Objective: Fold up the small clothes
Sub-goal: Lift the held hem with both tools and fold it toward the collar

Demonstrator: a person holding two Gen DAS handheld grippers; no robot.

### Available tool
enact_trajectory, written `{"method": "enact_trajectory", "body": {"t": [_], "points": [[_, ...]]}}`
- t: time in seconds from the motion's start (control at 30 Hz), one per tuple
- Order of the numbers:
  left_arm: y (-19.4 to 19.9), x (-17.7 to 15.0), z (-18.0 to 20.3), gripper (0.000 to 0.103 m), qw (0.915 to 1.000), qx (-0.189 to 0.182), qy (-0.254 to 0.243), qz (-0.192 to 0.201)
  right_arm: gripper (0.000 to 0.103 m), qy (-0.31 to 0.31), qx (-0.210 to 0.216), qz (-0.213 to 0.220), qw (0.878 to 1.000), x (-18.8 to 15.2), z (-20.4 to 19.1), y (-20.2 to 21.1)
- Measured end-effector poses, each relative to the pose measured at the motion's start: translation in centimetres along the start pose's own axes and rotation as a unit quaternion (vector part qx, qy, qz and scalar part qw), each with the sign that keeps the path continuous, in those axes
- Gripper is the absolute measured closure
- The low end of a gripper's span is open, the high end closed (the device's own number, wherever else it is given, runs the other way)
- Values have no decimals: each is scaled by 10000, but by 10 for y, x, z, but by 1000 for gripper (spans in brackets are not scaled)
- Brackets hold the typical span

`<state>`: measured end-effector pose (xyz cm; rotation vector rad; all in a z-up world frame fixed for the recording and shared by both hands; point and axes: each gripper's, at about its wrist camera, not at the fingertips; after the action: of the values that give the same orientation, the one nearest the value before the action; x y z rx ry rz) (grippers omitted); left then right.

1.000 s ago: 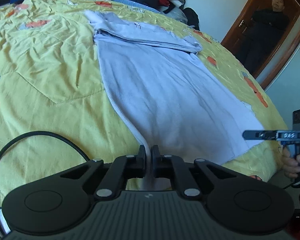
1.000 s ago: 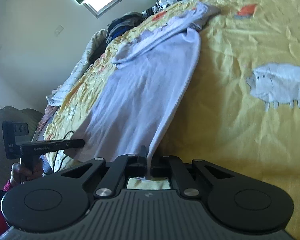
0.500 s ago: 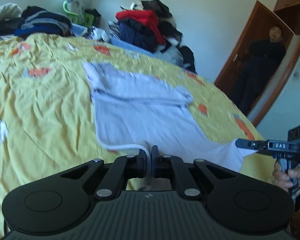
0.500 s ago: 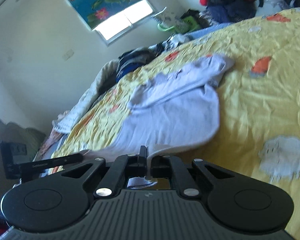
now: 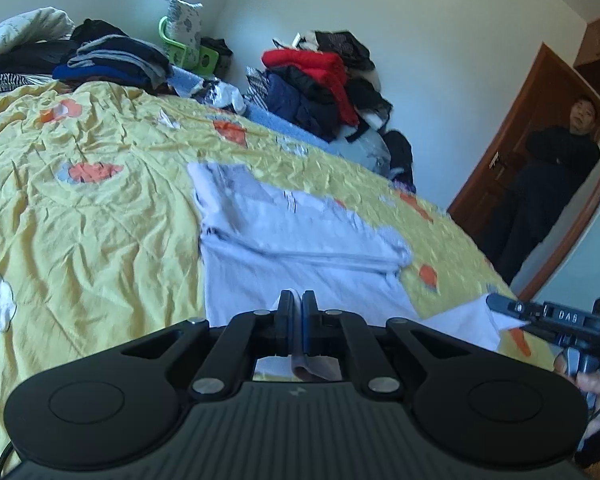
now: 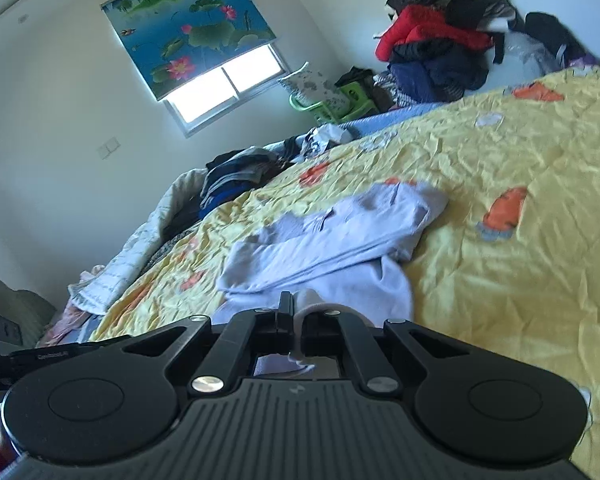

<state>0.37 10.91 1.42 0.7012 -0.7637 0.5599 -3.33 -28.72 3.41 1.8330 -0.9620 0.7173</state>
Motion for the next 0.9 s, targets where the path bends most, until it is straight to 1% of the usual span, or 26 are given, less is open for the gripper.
{"method": "enact_trajectory", "body": {"t": [0.23, 0.4, 0.47, 0.57, 0.63, 0.7, 0.77, 0.83, 0.9], "points": [[-14, 28, -4, 99, 9992, 83, 76, 387, 97, -64, -104, 341, 9993, 17, -4, -18], [-25, 55, -11, 101, 9971, 232, 162, 705, 97, -276, -139, 506, 9982, 33, -2, -39], [-30, 64, -14, 101, 9965, 302, 138, 771, 97, -337, -136, 545, 9979, 38, 0, -47], [-41, 75, -21, 101, 9963, 359, 186, 758, 97, -407, -173, 606, 9972, 47, 1, -59], [-47, 78, -29, 101, 9968, 258, 434, 621, 97, -465, -189, 584, 9970, 51, 1, -69], [-52, 75, -38, 101, 9968, 47, 759, 264, 97, -459, -256, 515, 9973, 52, 1, -79], [-55, 62, -47, 100, 9947, -100, 1017, -83, 97, -409, -294, 447, 9977, 48, 1, -84], [-57, 49, -51, 100, 9933, -87, 1067, -436, 97, -378, -332, 393, 9980, 45, 4, -87], [-59, 35, -54, 98, 9897, -141, 1234, -718, 97, -439, -363, 320, 9979, 42, 10, -90]]}}
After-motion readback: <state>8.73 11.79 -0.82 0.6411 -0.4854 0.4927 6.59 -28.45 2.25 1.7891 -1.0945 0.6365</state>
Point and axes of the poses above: each gripper's, at about its wrist camera, not at the fingertips, and y roughly against the way its jaws point, z to its right, x to its top, and after that the axes turned 11 degrees about -x, right-handed
